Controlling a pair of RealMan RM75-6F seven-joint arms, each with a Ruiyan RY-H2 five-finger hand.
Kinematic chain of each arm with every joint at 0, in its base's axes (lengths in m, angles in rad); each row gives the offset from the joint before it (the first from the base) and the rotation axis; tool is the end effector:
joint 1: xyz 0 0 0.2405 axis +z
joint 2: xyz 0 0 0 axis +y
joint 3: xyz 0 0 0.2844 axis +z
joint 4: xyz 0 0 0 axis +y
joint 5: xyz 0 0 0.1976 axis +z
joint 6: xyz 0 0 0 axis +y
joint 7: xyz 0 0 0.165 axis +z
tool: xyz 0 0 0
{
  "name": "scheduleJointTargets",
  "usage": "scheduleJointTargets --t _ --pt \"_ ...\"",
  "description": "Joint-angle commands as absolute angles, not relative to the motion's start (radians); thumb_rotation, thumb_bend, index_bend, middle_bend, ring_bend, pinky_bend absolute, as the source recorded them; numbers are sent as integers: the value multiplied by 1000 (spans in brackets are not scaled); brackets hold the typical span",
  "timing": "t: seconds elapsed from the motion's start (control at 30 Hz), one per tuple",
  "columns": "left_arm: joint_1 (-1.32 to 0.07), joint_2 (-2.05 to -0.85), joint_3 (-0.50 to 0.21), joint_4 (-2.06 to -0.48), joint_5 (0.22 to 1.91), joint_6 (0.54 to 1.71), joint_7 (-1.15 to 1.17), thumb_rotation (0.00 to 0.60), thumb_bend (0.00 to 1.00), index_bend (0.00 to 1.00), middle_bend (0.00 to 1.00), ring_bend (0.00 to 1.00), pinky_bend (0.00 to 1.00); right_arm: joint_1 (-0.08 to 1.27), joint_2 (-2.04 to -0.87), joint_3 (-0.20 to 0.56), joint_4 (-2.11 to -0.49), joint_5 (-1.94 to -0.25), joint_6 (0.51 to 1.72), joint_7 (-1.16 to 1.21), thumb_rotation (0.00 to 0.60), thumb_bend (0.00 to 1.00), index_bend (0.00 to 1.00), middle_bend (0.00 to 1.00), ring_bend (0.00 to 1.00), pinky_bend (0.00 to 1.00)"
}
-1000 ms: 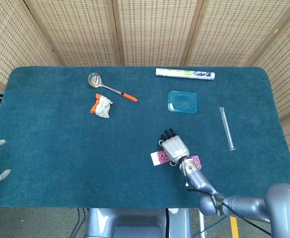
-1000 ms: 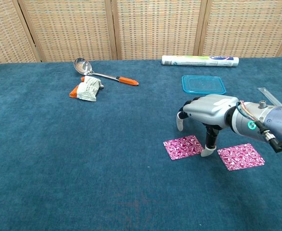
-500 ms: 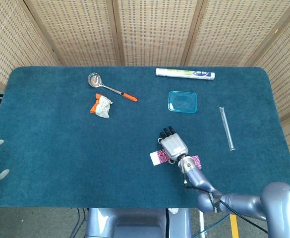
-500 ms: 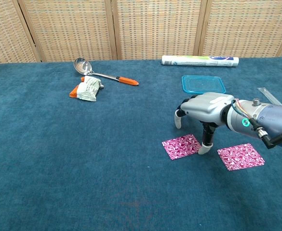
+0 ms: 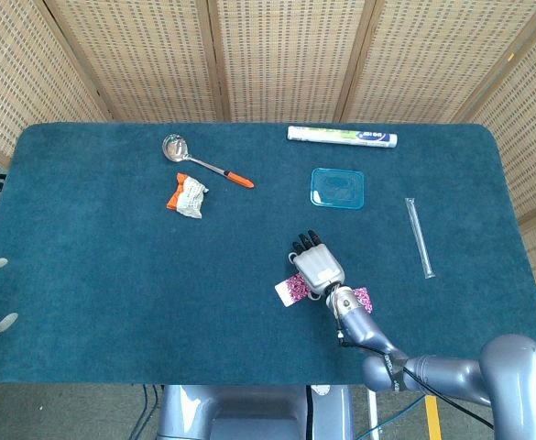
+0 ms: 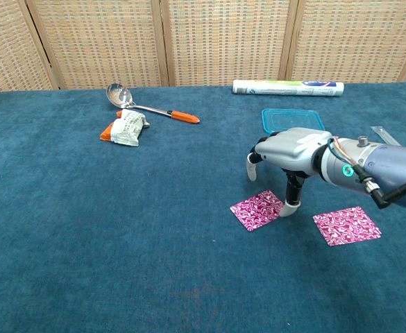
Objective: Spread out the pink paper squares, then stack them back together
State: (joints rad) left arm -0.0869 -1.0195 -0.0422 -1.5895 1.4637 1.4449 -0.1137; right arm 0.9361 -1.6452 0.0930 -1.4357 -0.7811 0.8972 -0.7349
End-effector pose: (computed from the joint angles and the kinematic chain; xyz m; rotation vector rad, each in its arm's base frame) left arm -0.3482 0.2028 0.2163 -1.3655 -0.9406 -0.8594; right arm -0.1395 -0.3866 -0.0654 2.0582 -0.7640 0.5875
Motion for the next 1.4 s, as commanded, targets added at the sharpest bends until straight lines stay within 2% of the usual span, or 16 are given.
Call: scheduleJointTargets --t 0.03,1.0,1.1,1.23,1.4 --pt "-87 -1020 -42 -1591 1467 1447 -113 600 133 213 0 0 0 926 -1631 79 -1468 -790 914 -738 600 156 319 157 0 0" --pt "-78 -1018 -42 -1579 1462 1454 -127 600 133 213 0 0 0 952 -1670 71 -1444 -778 894 -754 600 187 335 157 0 0" --pt "-78 -1018 -43 -1579 1462 1455 -128 600 133 213 0 0 0 954 -1670 73 -1443 -776 895 -755 600 197 342 157 0 0" --pt "-76 -1018 -43 -1577 1462 1456 -130 600 133 213 0 0 0 958 -1671 76 -1443 -775 896 -756 600 258 345 157 0 0" --pt "-75 -1020 -43 -1573 1460 1456 -132 600 133 213 0 0 0 962 -1672 76 -1445 -772 898 -761 600 260 345 157 0 0"
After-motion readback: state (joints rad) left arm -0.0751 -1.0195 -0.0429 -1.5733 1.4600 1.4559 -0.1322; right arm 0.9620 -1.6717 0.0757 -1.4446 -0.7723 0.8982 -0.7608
